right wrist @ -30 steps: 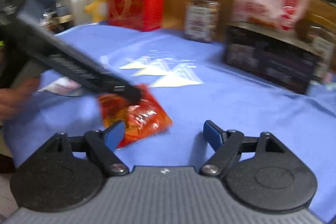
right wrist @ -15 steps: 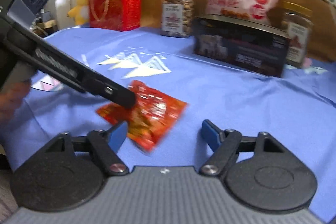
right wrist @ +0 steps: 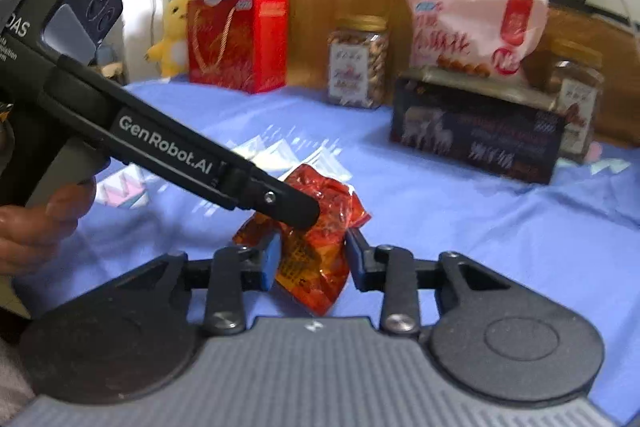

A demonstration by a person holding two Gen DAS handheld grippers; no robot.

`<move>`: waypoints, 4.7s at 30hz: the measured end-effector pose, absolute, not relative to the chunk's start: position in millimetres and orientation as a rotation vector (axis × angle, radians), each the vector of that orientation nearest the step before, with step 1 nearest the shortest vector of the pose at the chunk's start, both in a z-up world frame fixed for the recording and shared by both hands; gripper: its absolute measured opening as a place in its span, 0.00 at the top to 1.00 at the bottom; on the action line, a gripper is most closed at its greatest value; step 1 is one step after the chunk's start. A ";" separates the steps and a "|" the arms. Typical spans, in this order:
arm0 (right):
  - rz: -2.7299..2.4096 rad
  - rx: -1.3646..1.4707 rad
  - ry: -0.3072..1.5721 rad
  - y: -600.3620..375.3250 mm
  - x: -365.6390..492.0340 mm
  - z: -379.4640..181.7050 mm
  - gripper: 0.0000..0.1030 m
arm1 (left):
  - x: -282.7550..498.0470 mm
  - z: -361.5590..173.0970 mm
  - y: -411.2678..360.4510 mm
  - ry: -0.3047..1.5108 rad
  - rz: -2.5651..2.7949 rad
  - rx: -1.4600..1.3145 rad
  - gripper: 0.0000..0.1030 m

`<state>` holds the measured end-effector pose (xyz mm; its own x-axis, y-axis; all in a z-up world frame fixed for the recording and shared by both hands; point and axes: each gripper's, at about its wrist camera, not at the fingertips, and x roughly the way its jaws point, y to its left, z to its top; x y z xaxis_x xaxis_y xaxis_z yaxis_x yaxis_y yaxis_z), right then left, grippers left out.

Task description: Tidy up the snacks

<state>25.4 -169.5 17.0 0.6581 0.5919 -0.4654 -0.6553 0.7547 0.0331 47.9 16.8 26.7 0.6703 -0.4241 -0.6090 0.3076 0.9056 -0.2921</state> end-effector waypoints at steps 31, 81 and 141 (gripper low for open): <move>0.497 -0.188 0.277 -183.4 236.2 47.2 0.47 | 266.8 75.9 -21.9 0.632 -0.308 -0.154 0.56; 0.262 0.233 0.267 -234.8 42.4 29.6 0.37 | 47.8 -11.2 -54.1 0.600 0.024 0.105 0.39; 0.331 0.240 0.333 -236.6 58.1 12.9 0.25 | 48.8 -13.6 -50.6 0.609 0.080 0.112 0.00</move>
